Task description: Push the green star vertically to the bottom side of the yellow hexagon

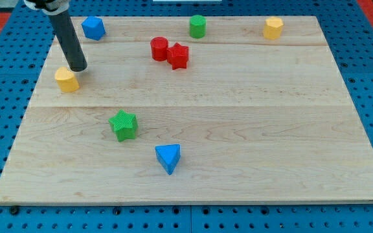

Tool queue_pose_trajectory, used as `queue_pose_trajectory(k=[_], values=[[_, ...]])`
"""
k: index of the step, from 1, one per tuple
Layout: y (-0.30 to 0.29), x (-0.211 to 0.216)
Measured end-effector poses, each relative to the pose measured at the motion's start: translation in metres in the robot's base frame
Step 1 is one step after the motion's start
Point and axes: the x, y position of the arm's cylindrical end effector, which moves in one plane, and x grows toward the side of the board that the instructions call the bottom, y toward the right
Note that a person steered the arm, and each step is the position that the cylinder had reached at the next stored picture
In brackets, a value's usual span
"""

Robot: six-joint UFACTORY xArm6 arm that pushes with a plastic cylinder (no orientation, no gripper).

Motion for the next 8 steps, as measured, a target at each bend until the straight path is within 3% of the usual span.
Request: queue_pose_trajectory(k=[2,3,4,5,6,7,8], values=[[0.044,0.018],[0.03,0.05],[0.03,0.106],[0.088,0.166],[0.155,0.154],[0.158,0.128],[0.111,0.128]])
